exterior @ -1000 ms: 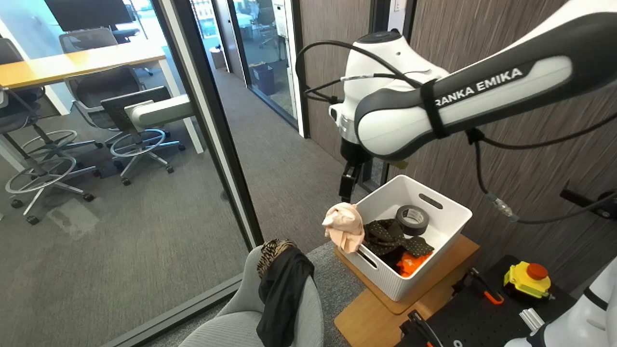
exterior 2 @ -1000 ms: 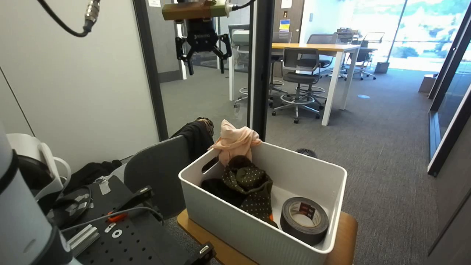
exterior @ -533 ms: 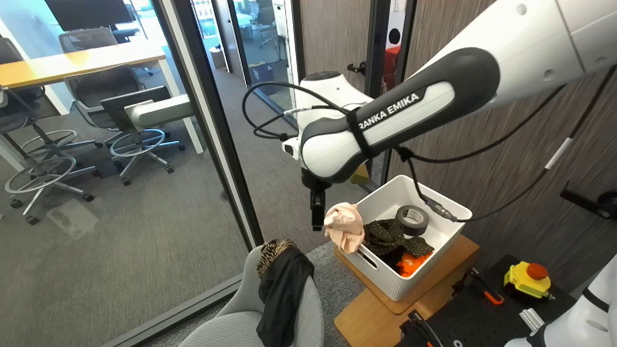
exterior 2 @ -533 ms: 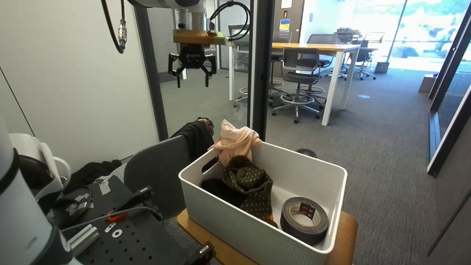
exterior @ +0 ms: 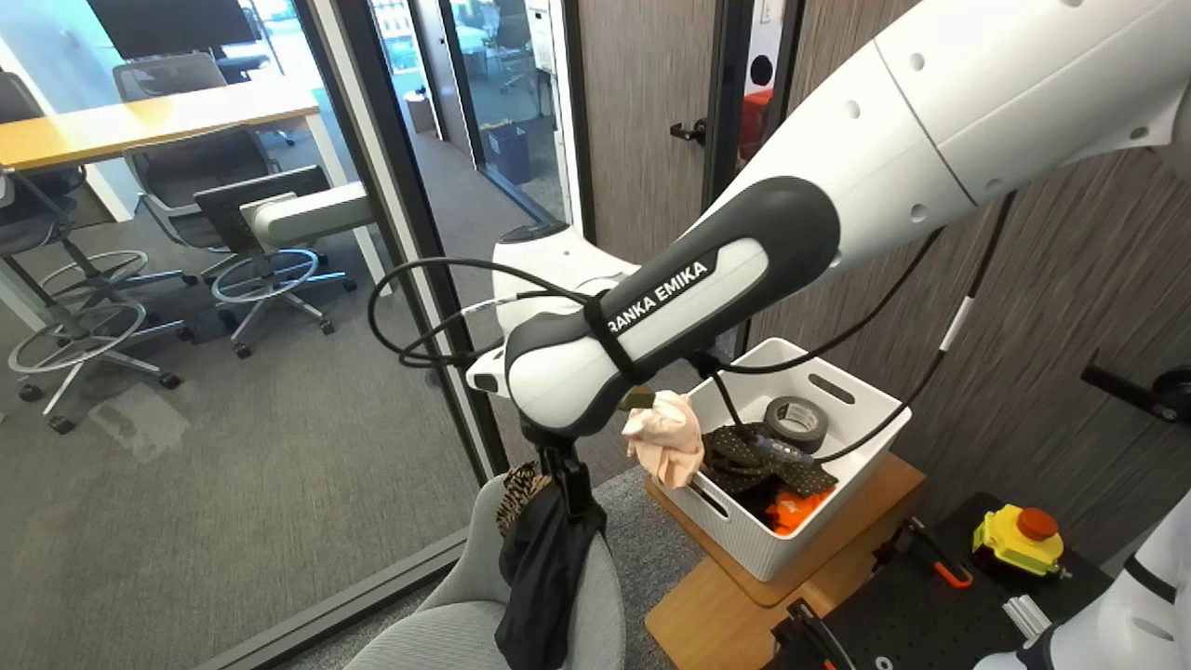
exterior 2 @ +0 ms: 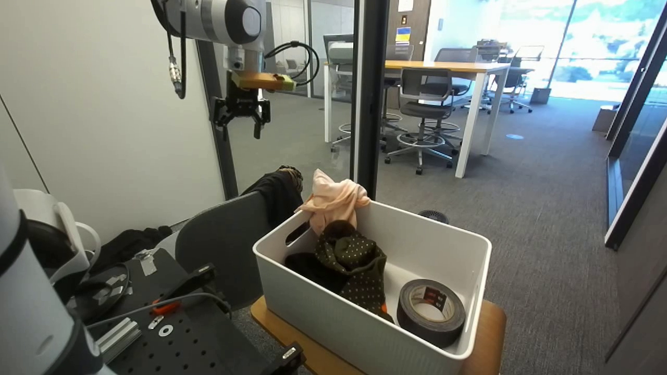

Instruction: Move the clothes from the backrest to the box

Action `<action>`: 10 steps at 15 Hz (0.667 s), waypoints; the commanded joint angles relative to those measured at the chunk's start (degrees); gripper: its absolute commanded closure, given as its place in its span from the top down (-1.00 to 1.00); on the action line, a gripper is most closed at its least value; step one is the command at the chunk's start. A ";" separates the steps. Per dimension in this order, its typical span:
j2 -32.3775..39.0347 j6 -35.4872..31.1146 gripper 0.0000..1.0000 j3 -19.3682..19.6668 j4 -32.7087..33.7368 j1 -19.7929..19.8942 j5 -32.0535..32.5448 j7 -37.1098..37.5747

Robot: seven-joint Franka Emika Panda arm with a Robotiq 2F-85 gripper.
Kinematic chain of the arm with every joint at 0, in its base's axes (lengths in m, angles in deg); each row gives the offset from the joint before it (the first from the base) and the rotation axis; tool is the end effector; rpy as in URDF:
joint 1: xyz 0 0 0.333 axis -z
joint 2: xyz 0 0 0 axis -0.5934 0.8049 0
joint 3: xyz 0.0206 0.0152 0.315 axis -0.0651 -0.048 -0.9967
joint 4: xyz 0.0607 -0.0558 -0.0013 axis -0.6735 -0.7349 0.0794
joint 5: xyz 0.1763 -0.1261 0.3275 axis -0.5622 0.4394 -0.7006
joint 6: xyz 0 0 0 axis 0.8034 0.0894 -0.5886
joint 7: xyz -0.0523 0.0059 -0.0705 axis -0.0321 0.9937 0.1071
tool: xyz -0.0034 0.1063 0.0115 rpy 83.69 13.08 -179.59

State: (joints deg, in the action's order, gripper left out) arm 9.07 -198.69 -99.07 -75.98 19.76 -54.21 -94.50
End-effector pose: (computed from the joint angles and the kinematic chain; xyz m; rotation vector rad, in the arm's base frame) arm 0.4578 0.3405 0.3090 -2.1702 -2.0567 0.0301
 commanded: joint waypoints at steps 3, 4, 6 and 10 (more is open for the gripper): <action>6.75 0.15 1.00 -4.46 3.47 -0.36 0.84 -12.74; 8.08 -0.28 1.00 -4.96 3.80 -0.53 1.32 -14.97; 11.38 0.41 1.00 -5.08 5.61 -1.43 3.07 -16.88; 18.05 0.40 1.00 -3.67 10.46 -3.46 8.10 -15.89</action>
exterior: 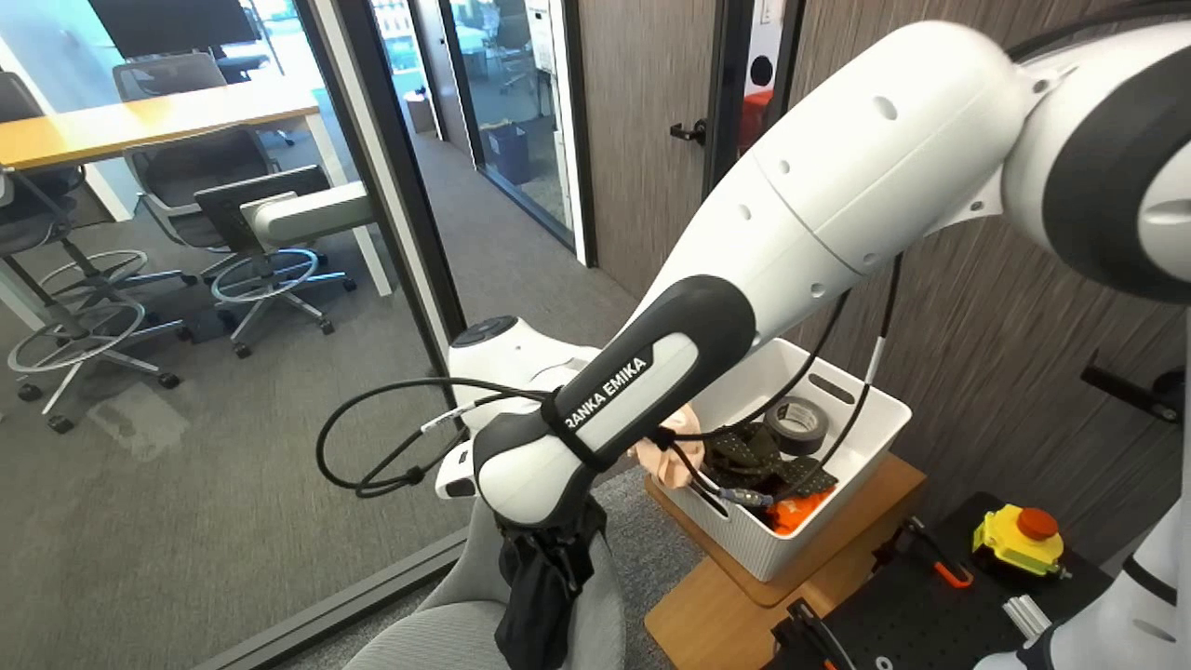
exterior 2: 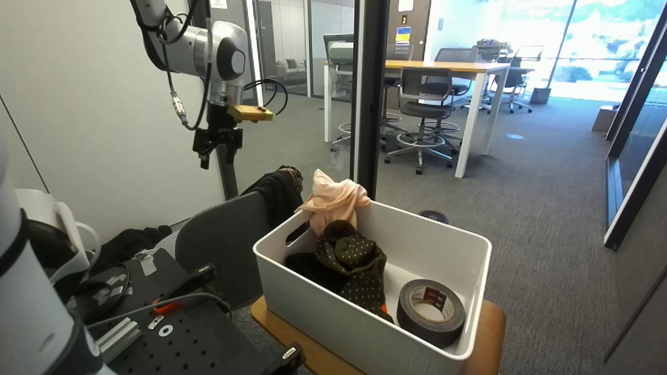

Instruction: Move the clothes from the backrest to the box

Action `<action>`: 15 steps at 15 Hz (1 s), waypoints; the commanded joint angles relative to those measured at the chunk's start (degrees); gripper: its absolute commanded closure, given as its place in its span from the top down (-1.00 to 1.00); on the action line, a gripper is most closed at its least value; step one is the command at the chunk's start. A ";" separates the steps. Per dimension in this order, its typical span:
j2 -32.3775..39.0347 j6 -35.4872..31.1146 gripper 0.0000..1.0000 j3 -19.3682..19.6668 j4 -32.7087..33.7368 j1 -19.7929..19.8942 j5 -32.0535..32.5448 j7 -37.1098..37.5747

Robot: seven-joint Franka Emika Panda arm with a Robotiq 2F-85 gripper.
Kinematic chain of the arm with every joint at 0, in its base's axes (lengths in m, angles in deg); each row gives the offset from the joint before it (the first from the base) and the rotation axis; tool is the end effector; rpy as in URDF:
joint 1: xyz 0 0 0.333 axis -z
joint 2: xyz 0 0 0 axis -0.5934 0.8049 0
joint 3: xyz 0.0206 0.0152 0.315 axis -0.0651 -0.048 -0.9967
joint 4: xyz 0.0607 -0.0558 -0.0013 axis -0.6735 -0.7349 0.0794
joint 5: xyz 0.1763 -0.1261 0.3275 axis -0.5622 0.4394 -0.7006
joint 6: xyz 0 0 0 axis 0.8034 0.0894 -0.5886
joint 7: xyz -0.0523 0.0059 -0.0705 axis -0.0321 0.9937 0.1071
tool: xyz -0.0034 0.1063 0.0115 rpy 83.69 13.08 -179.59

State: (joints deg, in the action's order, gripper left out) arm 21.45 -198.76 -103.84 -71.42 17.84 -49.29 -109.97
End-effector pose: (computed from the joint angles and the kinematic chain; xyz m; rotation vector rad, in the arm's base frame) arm 0.4276 0.3999 0.2309 -1.6456 -2.4111 0.1499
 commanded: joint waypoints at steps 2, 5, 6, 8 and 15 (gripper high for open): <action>8.86 0.81 1.00 1.83 8.89 -1.96 5.06 -0.20; 12.97 1.41 1.00 2.82 13.43 -2.07 6.60 0.28; 14.09 1.55 1.00 3.02 14.64 -2.13 6.93 0.32; 16.24 1.70 1.00 3.93 16.95 -2.31 7.88 0.82; 20.36 2.15 1.00 6.72 19.80 -3.36 12.66 1.67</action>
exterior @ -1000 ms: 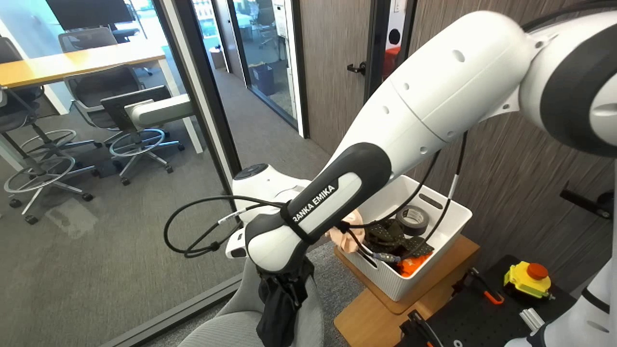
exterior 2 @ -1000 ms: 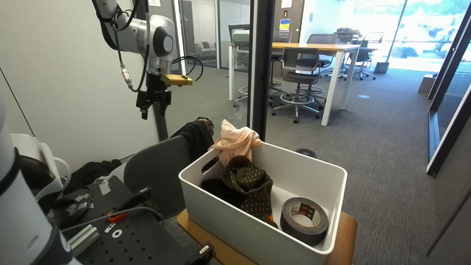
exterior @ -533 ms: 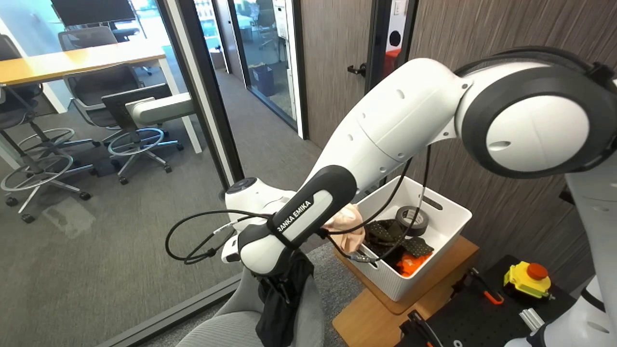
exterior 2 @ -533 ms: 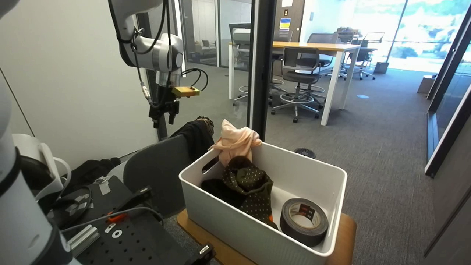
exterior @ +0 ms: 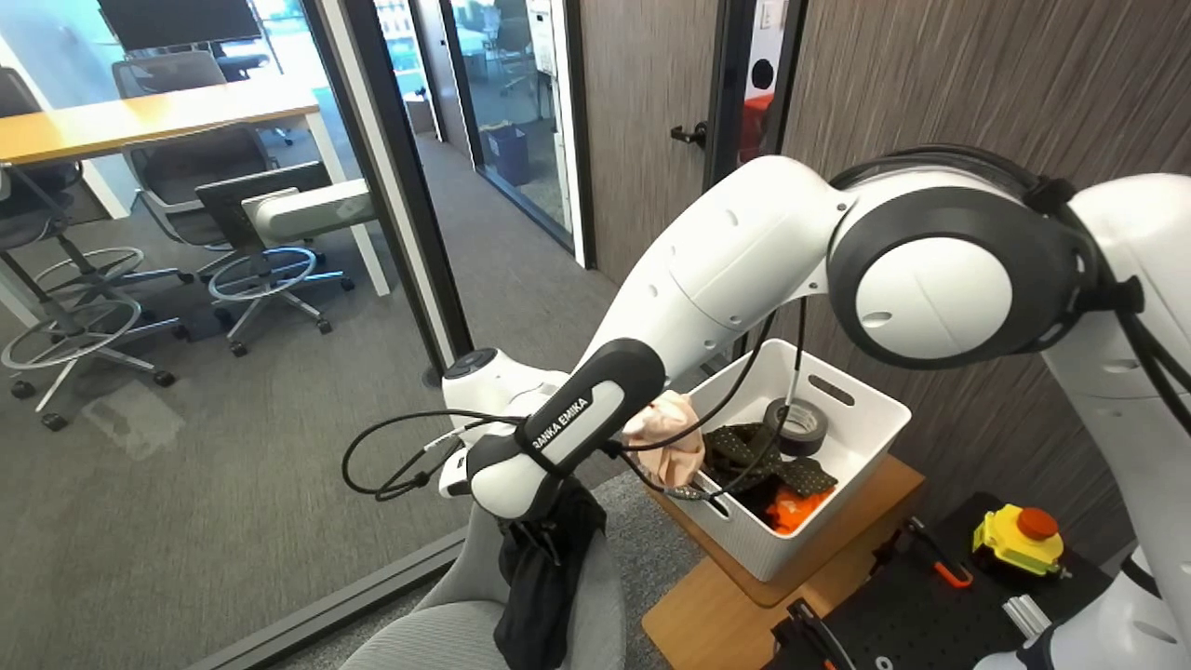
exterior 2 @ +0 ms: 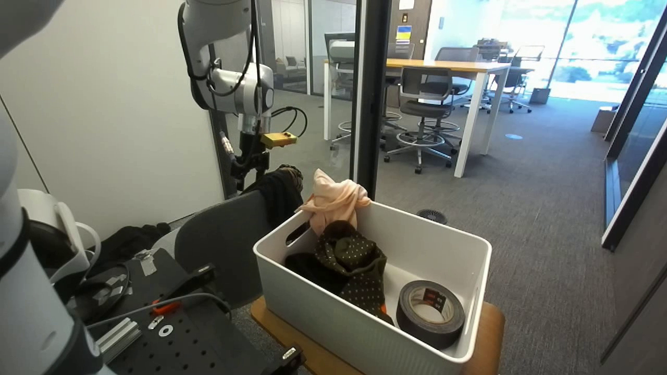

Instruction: Move the clothes from the backrest to the box

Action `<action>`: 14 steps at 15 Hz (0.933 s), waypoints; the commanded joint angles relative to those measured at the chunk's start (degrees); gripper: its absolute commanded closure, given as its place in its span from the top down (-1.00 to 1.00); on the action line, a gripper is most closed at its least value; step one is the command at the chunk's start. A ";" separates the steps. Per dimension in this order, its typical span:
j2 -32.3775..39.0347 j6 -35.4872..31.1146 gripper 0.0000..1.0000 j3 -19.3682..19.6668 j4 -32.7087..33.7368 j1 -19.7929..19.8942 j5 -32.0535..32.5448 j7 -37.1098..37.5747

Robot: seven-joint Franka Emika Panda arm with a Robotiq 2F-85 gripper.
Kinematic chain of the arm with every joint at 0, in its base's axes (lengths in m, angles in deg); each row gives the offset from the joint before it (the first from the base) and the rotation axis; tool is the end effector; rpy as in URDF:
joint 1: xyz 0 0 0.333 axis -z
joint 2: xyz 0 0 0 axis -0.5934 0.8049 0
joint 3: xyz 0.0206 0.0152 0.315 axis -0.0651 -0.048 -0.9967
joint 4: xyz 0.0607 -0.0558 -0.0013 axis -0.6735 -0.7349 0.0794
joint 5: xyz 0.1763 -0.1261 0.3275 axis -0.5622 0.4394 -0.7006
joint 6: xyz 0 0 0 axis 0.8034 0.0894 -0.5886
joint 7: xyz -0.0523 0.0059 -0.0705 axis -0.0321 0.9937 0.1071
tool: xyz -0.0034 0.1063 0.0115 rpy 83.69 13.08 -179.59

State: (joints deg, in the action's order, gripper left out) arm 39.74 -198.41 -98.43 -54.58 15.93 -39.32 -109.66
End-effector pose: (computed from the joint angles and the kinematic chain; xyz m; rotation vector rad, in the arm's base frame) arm 0.5058 0.4005 0.1419 -1.6583 -2.4677 0.1993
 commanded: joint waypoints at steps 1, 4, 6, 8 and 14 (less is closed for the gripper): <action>2.42 1.75 1.00 1.66 2.92 -1.71 3.53 1.60; 3.38 2.07 1.00 2.21 3.22 -2.13 5.31 2.06; 3.76 2.29 1.00 2.46 3.52 -2.40 6.06 2.35; 4.00 2.66 1.00 2.54 3.86 -2.58 6.64 2.64; 4.48 3.65 0.91 2.53 4.83 -2.64 7.01 3.20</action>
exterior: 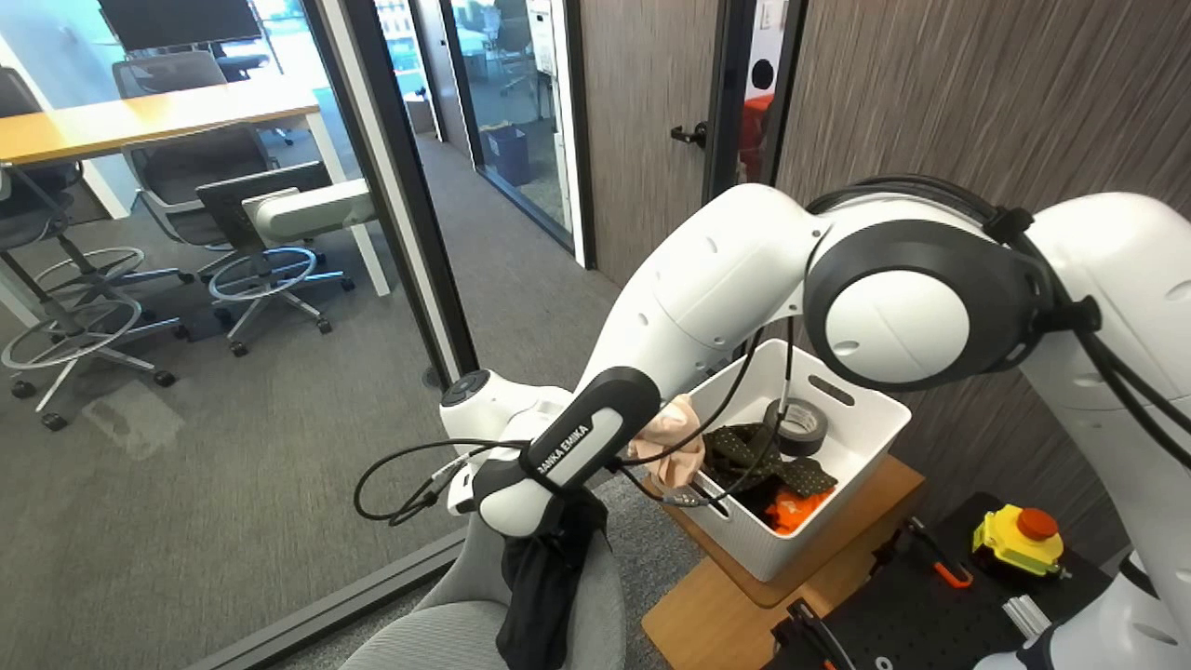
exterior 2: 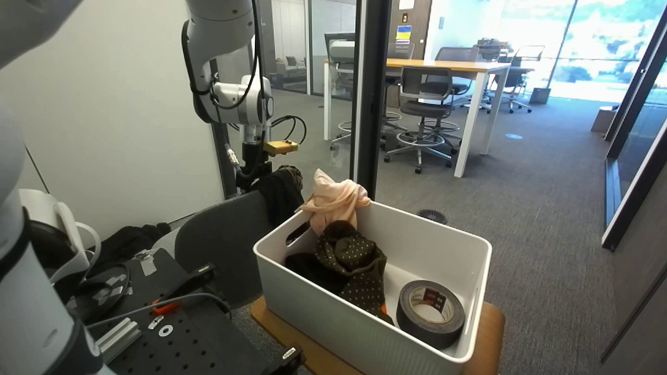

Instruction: Move the clothes from the backrest to the box

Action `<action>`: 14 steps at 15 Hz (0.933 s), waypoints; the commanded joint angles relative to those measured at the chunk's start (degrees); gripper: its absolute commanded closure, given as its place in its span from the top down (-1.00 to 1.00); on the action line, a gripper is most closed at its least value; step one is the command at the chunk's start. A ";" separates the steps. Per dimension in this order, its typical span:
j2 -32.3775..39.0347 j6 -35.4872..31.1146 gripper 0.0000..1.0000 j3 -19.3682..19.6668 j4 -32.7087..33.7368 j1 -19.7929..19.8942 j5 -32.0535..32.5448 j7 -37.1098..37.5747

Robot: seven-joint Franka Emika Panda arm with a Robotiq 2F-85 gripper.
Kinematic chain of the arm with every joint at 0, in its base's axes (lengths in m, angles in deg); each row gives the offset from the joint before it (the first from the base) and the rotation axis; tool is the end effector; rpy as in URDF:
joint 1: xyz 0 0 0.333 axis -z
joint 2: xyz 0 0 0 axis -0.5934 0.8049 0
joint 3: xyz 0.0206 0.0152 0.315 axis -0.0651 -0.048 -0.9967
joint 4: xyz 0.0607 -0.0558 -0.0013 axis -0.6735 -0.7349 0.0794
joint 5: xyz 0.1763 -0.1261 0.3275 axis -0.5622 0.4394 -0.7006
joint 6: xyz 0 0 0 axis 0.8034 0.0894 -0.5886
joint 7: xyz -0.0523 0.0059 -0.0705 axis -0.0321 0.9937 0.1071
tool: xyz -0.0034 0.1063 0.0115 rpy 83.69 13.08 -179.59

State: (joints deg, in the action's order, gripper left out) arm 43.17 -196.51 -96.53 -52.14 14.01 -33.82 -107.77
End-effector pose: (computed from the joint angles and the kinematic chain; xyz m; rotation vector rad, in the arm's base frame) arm 0.5059 0.3985 0.1131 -1.6431 -2.5433 0.3087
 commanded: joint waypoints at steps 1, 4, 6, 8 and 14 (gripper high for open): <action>1.11 1.95 0.49 0.51 2.54 -0.59 1.39 1.15; 1.17 2.16 0.28 0.48 2.78 -0.47 1.31 1.08; 1.23 2.29 -0.07 0.52 3.03 -0.46 1.29 1.10; 1.24 2.61 -0.37 0.53 3.24 -0.39 1.23 1.10; 1.42 3.82 -0.79 0.38 3.91 -0.07 0.85 0.83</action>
State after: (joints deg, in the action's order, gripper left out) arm 43.45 -194.97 -96.48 -50.57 13.97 -33.80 -107.45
